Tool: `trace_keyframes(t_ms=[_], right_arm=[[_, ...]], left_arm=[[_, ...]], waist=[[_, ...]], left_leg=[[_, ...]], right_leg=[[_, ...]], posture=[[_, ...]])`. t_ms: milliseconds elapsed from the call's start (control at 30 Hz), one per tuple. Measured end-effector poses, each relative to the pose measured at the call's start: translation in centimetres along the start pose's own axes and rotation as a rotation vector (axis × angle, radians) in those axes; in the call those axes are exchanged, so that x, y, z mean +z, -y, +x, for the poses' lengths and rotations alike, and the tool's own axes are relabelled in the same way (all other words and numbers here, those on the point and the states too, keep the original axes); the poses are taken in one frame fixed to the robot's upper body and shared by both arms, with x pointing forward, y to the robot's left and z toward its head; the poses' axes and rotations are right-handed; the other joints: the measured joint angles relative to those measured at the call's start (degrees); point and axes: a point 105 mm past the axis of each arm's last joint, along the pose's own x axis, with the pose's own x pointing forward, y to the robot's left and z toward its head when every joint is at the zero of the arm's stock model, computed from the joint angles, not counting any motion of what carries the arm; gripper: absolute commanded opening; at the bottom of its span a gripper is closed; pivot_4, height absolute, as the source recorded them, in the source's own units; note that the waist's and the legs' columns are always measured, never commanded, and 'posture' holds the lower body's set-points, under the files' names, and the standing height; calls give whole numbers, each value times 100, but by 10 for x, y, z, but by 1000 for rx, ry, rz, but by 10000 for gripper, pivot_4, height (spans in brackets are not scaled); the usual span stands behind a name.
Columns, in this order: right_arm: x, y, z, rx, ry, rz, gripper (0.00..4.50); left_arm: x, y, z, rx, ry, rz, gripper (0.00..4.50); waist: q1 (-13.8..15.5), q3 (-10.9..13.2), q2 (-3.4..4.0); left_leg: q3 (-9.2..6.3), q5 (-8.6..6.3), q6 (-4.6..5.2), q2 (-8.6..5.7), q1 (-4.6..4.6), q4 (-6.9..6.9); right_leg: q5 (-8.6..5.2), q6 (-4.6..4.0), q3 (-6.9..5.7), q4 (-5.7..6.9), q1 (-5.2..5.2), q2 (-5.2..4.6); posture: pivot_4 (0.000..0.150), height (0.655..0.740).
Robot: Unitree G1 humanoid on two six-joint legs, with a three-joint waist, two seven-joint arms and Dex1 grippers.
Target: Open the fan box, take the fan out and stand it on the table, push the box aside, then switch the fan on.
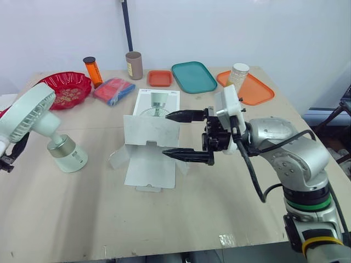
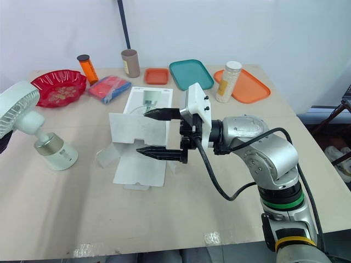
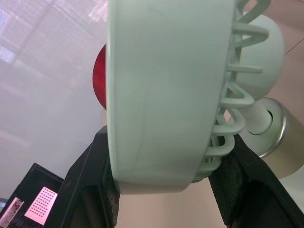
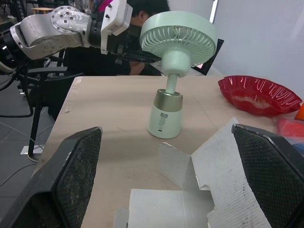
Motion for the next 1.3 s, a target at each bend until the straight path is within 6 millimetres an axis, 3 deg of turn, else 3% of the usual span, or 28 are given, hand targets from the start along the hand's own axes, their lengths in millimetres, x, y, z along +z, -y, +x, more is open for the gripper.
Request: trace_keyframes(t_ms=[300,800,1067,1300], right_arm=[[-1,-1,-1,13,-9,-2,45000],[-1,-1,-1,11,-9,-3,45000],[-1,-1,-1,12,-10,-3,45000],[-1,-1,-1,14,-12,-3,45000]], left_arm=[[-3,13,-6,47,-6,-100,20292],[4,42,-2,-20,60,-349,20292],[-19,34,-8,76,-9,-428,20292],[-24,32,-8,105,-25,-450,20292]], waist=[[5,-3,6],[21,-24,41],[14,-47,80],[14,-51,86]], left_leg=[[0,0,0,-3,7,2],[-5,0,0,-6,10,3],[-4,-1,2,-6,42,1],[-5,-1,2,-6,41,0]], right_leg=[[0,1,0,0,9,-2],[0,2,-2,0,16,-3],[-1,3,0,-1,42,0],[-3,5,1,-3,44,-1]], posture=[[1500,7255],[1500,7255],[1500,7255],[1500,7255]])
